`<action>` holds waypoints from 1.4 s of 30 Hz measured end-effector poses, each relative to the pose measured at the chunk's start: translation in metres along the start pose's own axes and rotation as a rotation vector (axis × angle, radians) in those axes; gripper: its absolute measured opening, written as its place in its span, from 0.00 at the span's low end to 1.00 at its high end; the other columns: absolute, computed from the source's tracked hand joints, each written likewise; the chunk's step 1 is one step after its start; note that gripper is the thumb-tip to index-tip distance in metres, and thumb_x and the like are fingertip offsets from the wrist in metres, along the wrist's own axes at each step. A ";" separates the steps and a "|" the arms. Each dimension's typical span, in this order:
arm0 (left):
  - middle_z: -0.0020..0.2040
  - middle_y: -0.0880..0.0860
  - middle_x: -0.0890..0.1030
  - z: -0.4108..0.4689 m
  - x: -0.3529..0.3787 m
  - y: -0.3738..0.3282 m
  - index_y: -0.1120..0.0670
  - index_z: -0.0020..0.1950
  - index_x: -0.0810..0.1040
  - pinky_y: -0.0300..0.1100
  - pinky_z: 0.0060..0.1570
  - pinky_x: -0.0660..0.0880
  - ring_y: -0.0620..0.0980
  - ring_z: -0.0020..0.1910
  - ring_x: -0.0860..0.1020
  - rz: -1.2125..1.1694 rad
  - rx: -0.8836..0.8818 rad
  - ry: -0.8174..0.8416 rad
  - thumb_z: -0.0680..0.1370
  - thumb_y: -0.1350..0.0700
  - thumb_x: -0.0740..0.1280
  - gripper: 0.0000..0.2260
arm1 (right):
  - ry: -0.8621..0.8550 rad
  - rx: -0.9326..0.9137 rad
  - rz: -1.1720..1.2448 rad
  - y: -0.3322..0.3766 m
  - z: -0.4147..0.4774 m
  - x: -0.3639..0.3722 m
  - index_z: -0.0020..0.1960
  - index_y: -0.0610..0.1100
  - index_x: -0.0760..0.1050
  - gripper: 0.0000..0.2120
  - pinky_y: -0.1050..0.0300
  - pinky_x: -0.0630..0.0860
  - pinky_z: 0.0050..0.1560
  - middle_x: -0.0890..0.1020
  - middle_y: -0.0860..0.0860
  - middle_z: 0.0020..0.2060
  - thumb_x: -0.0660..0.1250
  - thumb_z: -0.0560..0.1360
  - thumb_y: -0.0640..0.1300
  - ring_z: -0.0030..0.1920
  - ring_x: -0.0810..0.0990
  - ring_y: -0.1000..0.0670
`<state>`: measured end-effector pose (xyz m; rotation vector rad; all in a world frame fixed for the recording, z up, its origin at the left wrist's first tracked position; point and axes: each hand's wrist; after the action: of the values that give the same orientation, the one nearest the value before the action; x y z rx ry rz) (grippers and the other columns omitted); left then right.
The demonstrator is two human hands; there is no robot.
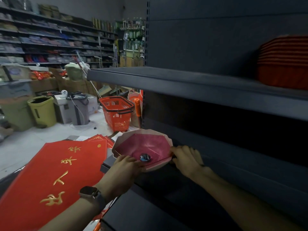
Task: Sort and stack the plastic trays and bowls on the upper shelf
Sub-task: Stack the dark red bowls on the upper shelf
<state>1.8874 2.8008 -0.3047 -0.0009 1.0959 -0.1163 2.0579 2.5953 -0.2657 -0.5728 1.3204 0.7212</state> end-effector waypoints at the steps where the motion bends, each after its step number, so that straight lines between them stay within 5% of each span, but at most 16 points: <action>1: 0.46 0.39 0.83 0.000 -0.001 0.000 0.41 0.54 0.82 0.45 0.50 0.79 0.44 0.46 0.81 -0.002 -0.005 -0.001 0.80 0.53 0.70 0.07 | 0.010 -0.008 -0.040 0.002 0.001 -0.003 0.61 0.50 0.77 0.09 0.52 0.74 0.54 0.83 0.48 0.57 0.65 0.82 0.43 0.57 0.82 0.43; 5: 0.49 0.40 0.83 -0.003 -0.003 -0.004 0.41 0.57 0.82 0.41 0.52 0.74 0.44 0.49 0.80 0.027 0.009 0.003 0.83 0.51 0.66 0.07 | 0.091 -0.085 -0.105 0.007 -0.001 -0.015 0.61 0.46 0.75 0.13 0.51 0.75 0.56 0.83 0.46 0.56 0.63 0.79 0.36 0.58 0.82 0.42; 9: 0.51 0.41 0.83 -0.009 -0.009 -0.004 0.44 0.59 0.82 0.39 0.53 0.71 0.45 0.51 0.78 -0.027 -0.038 -0.003 0.83 0.53 0.64 0.09 | 0.130 -0.085 0.081 -0.005 -0.005 -0.015 0.57 0.46 0.76 0.14 0.58 0.77 0.48 0.86 0.59 0.50 0.64 0.77 0.30 0.50 0.85 0.56; 13: 0.51 0.46 0.82 -0.014 -0.011 -0.006 0.48 0.60 0.82 0.46 0.51 0.76 0.49 0.52 0.79 -0.085 -0.120 -0.010 0.77 0.62 0.61 0.16 | 0.092 -0.040 0.219 -0.009 -0.012 -0.012 0.59 0.51 0.72 0.13 0.59 0.77 0.49 0.74 0.70 0.37 0.66 0.81 0.35 0.38 0.73 0.68; 20: 0.52 0.45 0.81 -0.021 -0.024 -0.016 0.49 0.57 0.82 0.38 0.48 0.75 0.45 0.53 0.78 -0.155 -0.180 -0.113 0.77 0.67 0.64 0.17 | -0.064 -0.015 0.458 0.007 -0.042 -0.032 0.53 0.49 0.73 0.08 0.55 0.81 0.51 0.88 0.56 0.47 0.66 0.81 0.37 0.45 0.84 0.58; 23: 0.60 0.46 0.79 -0.028 -0.036 -0.025 0.50 0.58 0.83 0.39 0.59 0.75 0.47 0.62 0.77 -0.212 -0.194 -0.211 0.83 0.59 0.67 0.07 | -0.123 -0.015 0.506 0.010 -0.058 -0.042 0.52 0.50 0.75 0.05 0.55 0.81 0.51 0.88 0.57 0.46 0.67 0.82 0.39 0.42 0.83 0.59; 26: 0.72 0.43 0.73 -0.037 -0.053 -0.040 0.46 0.61 0.82 0.44 0.63 0.74 0.44 0.66 0.76 -0.308 -0.295 -0.246 0.84 0.46 0.66 0.10 | -0.154 0.003 0.520 0.014 -0.078 -0.057 0.52 0.50 0.76 0.06 0.60 0.80 0.47 0.86 0.62 0.41 0.67 0.82 0.40 0.38 0.81 0.62; 28: 0.67 0.37 0.75 -0.045 -0.069 -0.056 0.40 0.61 0.79 0.42 0.50 0.75 0.36 0.49 0.80 -0.405 -0.396 -0.214 0.82 0.41 0.65 0.10 | -0.164 0.018 0.518 0.018 -0.091 -0.068 0.48 0.53 0.73 0.10 0.71 0.74 0.40 0.82 0.67 0.34 0.67 0.83 0.38 0.37 0.80 0.66; 30: 0.47 0.40 0.82 -0.052 -0.080 -0.072 0.40 0.55 0.80 0.39 0.40 0.73 0.35 0.37 0.80 -0.525 -0.478 -0.228 0.79 0.37 0.67 0.10 | -0.170 0.022 0.520 0.022 -0.105 -0.077 0.45 0.58 0.70 0.18 0.74 0.71 0.38 0.80 0.73 0.33 0.66 0.82 0.35 0.37 0.79 0.69; 31: 0.41 0.40 0.83 -0.057 -0.085 -0.078 0.41 0.52 0.81 0.39 0.39 0.73 0.36 0.38 0.81 -0.601 -0.518 -0.246 0.77 0.35 0.68 0.12 | -0.175 0.018 0.523 0.024 -0.111 -0.079 0.44 0.59 0.70 0.20 0.73 0.72 0.39 0.80 0.73 0.34 0.66 0.81 0.33 0.38 0.79 0.69; 34: 0.44 0.45 0.87 -0.072 -0.100 -0.089 0.46 0.49 0.85 0.47 0.48 0.82 0.43 0.46 0.85 -0.790 -0.648 -0.239 0.71 0.29 0.73 0.22 | -0.170 0.014 0.564 0.034 -0.130 -0.089 0.46 0.53 0.74 0.15 0.62 0.80 0.46 0.85 0.62 0.39 0.64 0.79 0.32 0.43 0.83 0.67; 37: 0.42 0.46 0.88 -0.088 -0.125 -0.102 0.44 0.44 0.88 0.49 0.50 0.83 0.46 0.44 0.86 -0.806 -0.689 -0.308 0.70 0.35 0.77 0.15 | -0.208 -0.015 0.616 0.049 -0.146 -0.102 0.46 0.53 0.75 0.15 0.51 0.84 0.50 0.87 0.56 0.42 0.65 0.76 0.32 0.48 0.86 0.61; 42: 0.37 0.46 0.87 -0.113 -0.176 -0.127 0.44 0.38 0.88 0.39 0.38 0.75 0.38 0.34 0.81 -0.778 -0.655 -0.470 0.66 0.39 0.78 0.10 | -0.318 -0.091 0.647 0.072 -0.175 -0.127 0.46 0.56 0.76 0.11 0.54 0.83 0.48 0.87 0.59 0.41 0.74 0.78 0.41 0.45 0.85 0.63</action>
<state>1.6958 2.6977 -0.1934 -1.0005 0.5712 -0.4246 1.8777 2.4961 -0.1686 -0.0764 1.1735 1.3469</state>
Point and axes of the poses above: each hand's wrist, its own z-axis towards the middle knuckle, its own x-axis out of the palm, y = z × x
